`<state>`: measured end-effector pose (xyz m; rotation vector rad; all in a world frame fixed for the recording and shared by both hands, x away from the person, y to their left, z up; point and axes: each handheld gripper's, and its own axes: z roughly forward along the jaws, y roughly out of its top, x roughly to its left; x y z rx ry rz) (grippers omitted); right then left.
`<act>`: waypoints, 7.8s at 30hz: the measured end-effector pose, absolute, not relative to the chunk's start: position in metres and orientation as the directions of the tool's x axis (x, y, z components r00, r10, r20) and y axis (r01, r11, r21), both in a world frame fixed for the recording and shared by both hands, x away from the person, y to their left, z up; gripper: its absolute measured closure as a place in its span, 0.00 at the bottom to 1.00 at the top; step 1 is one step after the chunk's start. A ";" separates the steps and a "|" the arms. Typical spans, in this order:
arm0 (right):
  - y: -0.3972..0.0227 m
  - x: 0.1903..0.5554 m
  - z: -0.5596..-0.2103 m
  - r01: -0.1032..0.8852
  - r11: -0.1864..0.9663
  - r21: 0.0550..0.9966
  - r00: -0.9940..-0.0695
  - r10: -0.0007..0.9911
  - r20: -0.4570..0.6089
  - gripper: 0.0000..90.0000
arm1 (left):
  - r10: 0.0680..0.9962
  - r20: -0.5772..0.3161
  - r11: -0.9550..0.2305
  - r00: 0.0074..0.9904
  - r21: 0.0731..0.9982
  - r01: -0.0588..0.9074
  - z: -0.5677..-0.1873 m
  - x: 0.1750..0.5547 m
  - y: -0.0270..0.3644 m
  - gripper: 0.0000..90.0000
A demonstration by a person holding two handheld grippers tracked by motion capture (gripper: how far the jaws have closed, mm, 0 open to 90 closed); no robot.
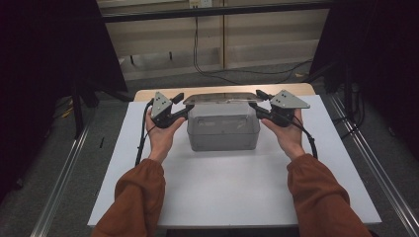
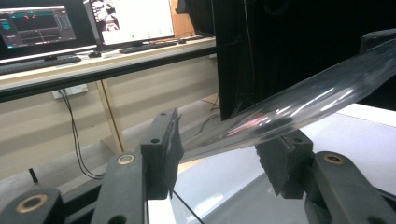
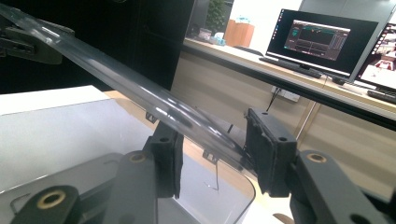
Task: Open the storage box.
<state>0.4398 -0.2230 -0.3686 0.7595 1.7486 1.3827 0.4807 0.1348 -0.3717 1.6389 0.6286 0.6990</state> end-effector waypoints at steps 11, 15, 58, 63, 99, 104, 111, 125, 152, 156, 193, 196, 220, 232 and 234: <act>-0.224 0.446 -0.367 -0.010 0.218 0.976 -0.528 0.827 -0.190 0.64 | 0.729 0.126 -0.188 0.672 0.982 0.021 -0.373 0.491 0.133 0.64; -0.225 0.449 -0.366 -0.012 0.213 0.977 -0.531 0.826 -0.187 0.65 | 0.721 0.112 -0.172 0.684 0.985 0.020 -0.374 0.494 0.132 0.66; -0.228 0.500 -0.377 0.050 0.176 0.983 -0.521 0.844 -0.125 0.65 | 0.742 0.109 -0.177 0.662 0.983 0.037 -0.370 0.523 0.129 0.77; -0.228 0.502 -0.374 0.050 0.180 0.982 -0.524 0.842 -0.128 0.66 | 0.750 0.110 -0.185 0.652 0.982 0.047 -0.371 0.528 0.132 0.72; -0.232 0.525 -0.372 0.055 0.143 0.988 -0.514 0.853 -0.094 0.68 | 0.740 0.103 -0.225 0.665 0.969 0.100 -0.383 0.560 0.120 0.81; -0.235 0.530 -0.379 0.081 0.141 0.987 -0.512 0.855 -0.081 0.67 | 0.743 0.103 -0.226 0.662 0.969 0.103 -0.382 0.561 0.120 0.82; -0.237 0.538 -0.392 0.112 0.141 0.984 -0.518 0.853 -0.064 0.67 | 0.747 0.098 -0.218 0.657 0.971 0.103 -0.383 0.561 0.119 0.82; -0.234 0.545 -0.399 0.135 0.118 0.984 -0.524 0.851 -0.030 0.65 | 0.748 0.111 -0.232 0.655 0.967 0.101 -0.386 0.566 0.119 0.82; -0.230 0.558 -0.403 0.144 0.149 0.978 -0.519 0.853 -0.053 0.64 | 0.749 0.089 -0.236 0.656 0.962 0.139 -0.394 0.579 0.116 0.76; -0.230 0.559 -0.402 0.153 0.155 0.976 -0.521 0.852 -0.053 0.63 | 0.742 0.099 -0.256 0.663 0.956 0.143 -0.393 0.582 0.117 0.76; -0.232 0.573 -0.408 0.235 0.149 0.961 -0.526 0.850 -0.004 0.55 | 0.762 0.000 -0.241 0.648 0.928 0.284 -0.396 0.595 0.113 0.69; -0.232 0.574 -0.408 0.246 0.138 0.959 -0.525 0.851 0.012 0.55 | 0.763 0.000 -0.249 0.647 0.923 0.293 -0.395 0.595 0.111 0.67; -0.229 0.579 -0.411 0.350 0.070 0.934 -0.484 0.867 0.116 0.49 | 0.757 -0.121 -0.191 0.642 0.899 0.395 -0.400 0.602 0.113 0.61; -0.228 0.581 -0.412 0.375 0.058 0.925 -0.481 0.865 0.141 0.46 | 0.761 -0.127 -0.198 0.637 0.889 0.413 -0.399 0.603 0.110 0.55; -0.228 0.581 -0.412 0.381 0.055 0.923 -0.480 0.865 0.146 0.46 | 0.760 -0.128 -0.200 0.637 0.887 0.417 -0.399 0.604 0.110 0.55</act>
